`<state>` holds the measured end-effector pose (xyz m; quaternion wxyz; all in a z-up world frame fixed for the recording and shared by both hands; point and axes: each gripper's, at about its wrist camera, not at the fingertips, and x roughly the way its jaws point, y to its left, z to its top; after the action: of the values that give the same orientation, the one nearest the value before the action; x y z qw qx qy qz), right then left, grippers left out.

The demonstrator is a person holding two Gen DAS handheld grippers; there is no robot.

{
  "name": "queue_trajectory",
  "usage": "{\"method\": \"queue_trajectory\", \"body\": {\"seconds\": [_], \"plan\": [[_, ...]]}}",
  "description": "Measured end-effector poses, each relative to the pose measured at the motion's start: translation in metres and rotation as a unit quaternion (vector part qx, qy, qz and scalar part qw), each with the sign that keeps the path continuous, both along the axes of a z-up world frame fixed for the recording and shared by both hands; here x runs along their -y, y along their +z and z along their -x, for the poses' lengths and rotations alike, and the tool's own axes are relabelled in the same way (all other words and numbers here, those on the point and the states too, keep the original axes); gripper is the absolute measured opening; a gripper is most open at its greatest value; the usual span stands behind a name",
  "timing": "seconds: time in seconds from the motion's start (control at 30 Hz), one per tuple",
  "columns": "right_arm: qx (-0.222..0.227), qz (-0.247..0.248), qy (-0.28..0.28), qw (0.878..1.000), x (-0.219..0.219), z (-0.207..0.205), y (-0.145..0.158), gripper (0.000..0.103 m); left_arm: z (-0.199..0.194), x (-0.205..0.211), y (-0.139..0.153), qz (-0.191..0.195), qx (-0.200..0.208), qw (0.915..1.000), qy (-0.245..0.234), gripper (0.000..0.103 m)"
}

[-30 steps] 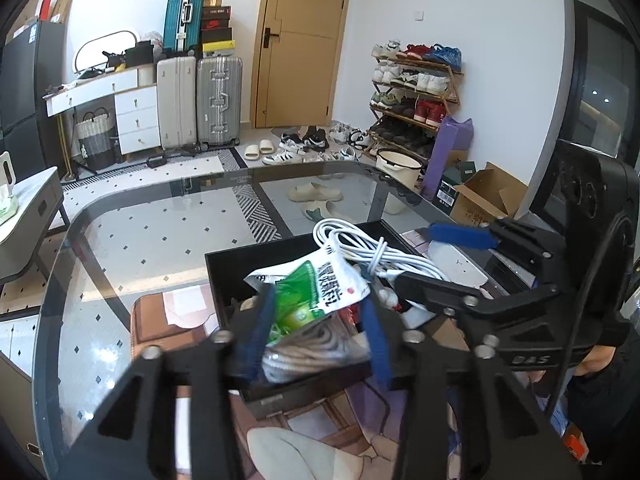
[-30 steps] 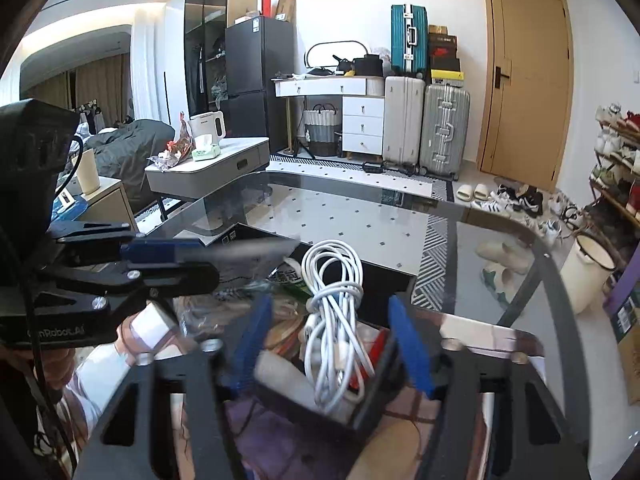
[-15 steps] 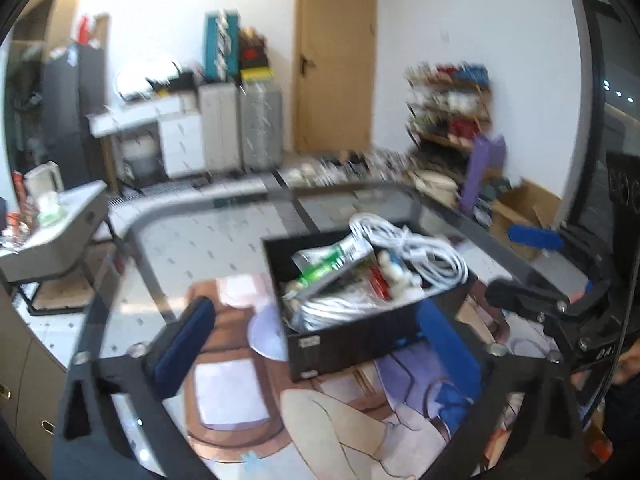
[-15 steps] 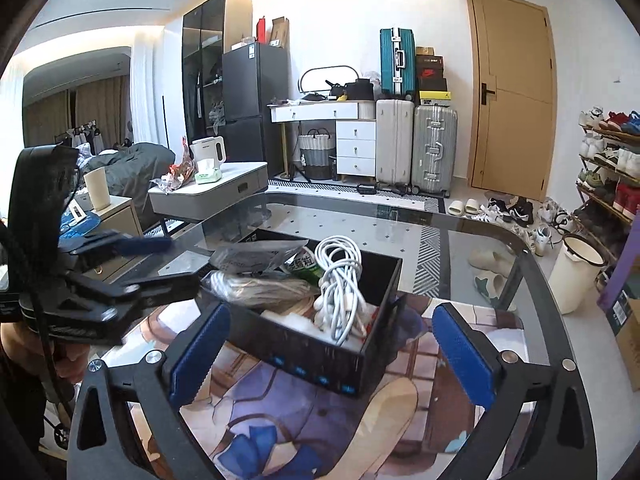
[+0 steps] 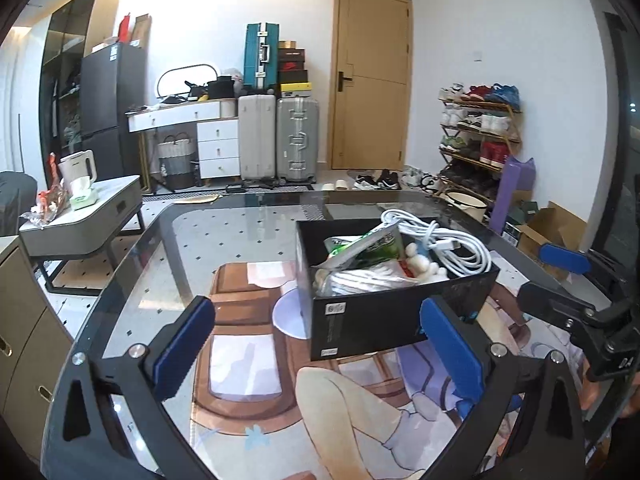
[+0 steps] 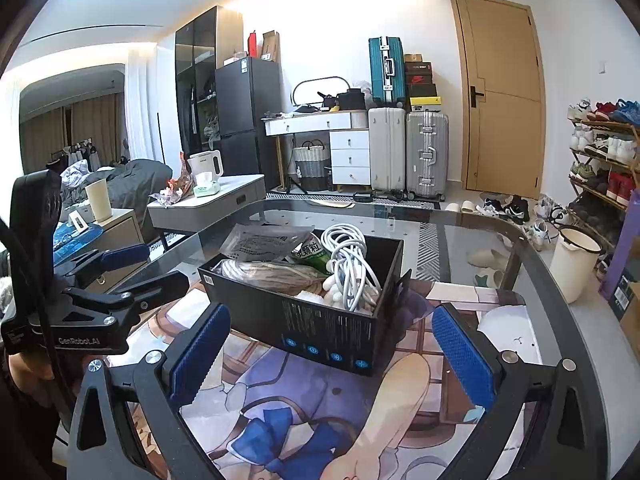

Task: Organize soft objects

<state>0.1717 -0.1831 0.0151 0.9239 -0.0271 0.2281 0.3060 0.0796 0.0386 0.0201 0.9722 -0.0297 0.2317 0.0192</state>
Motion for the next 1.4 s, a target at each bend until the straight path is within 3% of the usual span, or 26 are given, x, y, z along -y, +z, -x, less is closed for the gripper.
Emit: {"method": "queue_trajectory", "body": {"seconds": [1.4], "plan": [[0.020,-0.004,-0.018,1.000,-0.0007,0.0063,-0.0045,0.102,0.0059,0.0061,-0.0073,-0.013,0.005,0.9999,0.008,0.103]]}}
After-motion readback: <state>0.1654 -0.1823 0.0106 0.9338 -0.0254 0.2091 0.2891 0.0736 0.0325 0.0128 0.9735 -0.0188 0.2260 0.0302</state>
